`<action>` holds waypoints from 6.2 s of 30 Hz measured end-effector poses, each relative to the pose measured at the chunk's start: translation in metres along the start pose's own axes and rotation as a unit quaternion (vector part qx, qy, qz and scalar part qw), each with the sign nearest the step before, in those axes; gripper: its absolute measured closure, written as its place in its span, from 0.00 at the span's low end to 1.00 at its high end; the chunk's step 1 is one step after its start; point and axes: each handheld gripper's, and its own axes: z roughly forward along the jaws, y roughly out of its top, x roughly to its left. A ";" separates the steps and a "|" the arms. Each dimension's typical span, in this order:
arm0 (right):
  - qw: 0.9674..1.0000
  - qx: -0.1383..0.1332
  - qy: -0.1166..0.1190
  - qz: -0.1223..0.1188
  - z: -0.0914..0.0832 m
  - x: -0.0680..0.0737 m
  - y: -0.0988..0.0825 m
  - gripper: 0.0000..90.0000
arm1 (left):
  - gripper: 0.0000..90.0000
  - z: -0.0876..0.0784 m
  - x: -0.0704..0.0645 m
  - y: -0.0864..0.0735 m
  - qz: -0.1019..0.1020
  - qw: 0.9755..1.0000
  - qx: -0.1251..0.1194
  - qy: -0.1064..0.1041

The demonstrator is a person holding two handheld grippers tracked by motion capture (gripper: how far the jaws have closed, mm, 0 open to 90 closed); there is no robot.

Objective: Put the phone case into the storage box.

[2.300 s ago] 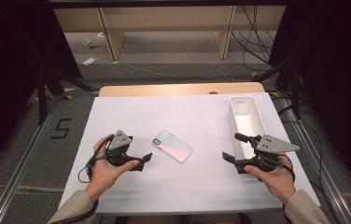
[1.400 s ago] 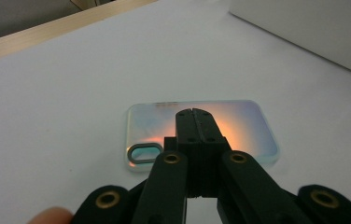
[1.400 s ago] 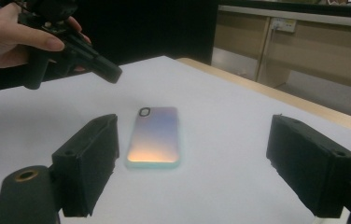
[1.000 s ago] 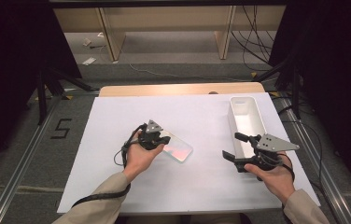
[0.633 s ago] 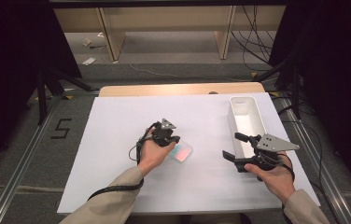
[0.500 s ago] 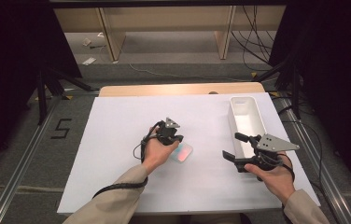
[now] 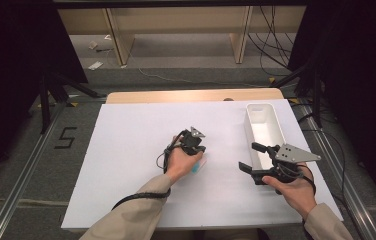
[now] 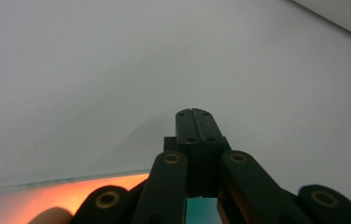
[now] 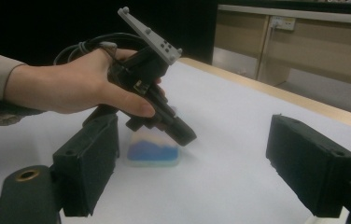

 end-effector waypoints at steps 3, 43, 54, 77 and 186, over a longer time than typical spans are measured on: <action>1.000 0.000 0.000 0.000 0.000 0.000 0.000 0.20 | 1.00 0.002 0.000 0.000 0.000 1.000 0.003 0.001; 1.000 0.007 0.000 0.002 0.000 0.001 -0.001 0.20 | 1.00 -0.030 -0.007 -0.023 0.067 0.990 0.104 -0.063; 1.000 0.008 -0.001 0.002 0.001 0.001 -0.001 0.20 | 1.00 -0.053 0.000 -0.041 0.077 0.983 0.143 -0.082; 1.000 0.010 -0.001 0.000 0.002 0.003 0.000 0.20 | 1.00 -0.097 0.027 -0.076 0.065 0.978 0.190 -0.061; 1.000 0.011 -0.002 -0.003 0.000 0.003 0.001 0.20 | 0.19 -0.094 0.084 -0.075 -0.017 0.970 0.240 0.036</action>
